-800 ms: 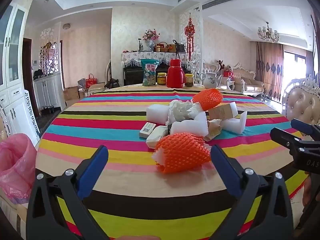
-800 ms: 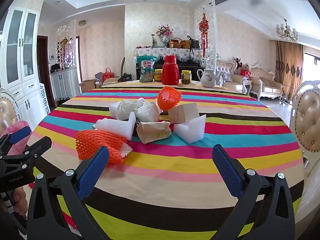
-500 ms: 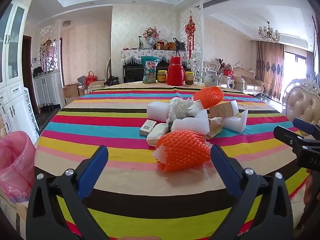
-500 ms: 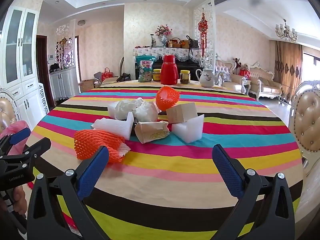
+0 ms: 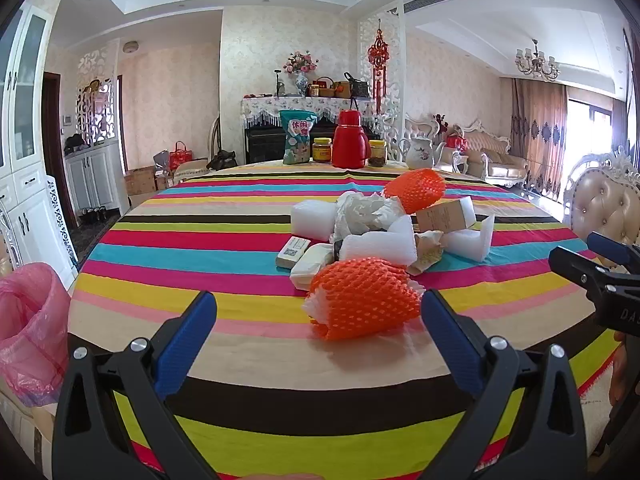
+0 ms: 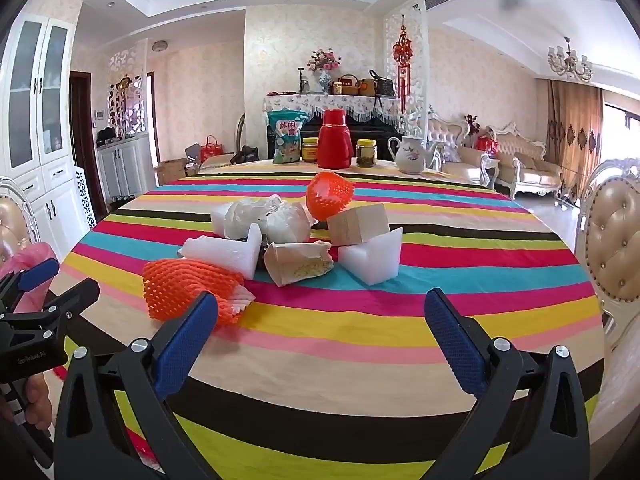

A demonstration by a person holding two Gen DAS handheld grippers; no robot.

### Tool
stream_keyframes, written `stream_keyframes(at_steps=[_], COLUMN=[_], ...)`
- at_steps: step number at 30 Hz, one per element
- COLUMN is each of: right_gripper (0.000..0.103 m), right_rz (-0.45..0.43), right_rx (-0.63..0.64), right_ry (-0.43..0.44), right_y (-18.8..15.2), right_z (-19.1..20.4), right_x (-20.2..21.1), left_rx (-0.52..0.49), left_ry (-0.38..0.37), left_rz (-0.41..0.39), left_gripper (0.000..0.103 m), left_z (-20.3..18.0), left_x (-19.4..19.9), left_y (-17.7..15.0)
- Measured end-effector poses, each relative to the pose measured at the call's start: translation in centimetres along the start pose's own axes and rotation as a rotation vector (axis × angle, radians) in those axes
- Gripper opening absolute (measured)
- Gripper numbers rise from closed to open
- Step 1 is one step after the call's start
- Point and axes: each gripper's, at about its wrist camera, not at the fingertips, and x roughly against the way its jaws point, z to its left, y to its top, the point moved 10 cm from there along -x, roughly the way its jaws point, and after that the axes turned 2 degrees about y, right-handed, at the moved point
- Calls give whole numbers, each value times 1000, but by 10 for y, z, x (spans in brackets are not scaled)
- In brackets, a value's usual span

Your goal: Collect trash

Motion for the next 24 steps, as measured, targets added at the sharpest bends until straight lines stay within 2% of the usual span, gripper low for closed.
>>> stream_keyframes(at_steps=[24], right_gripper=[97], right_rz=[3], right_rx=[-4], right_ry=[-6], right_y=[-1], right_z=[-4], right_x=[-2], left_rx=[-4], left_ry=[-7], left_rz=[15], left_gripper=[99], left_z=[-3], left_x=[-6], left_y=[-3])
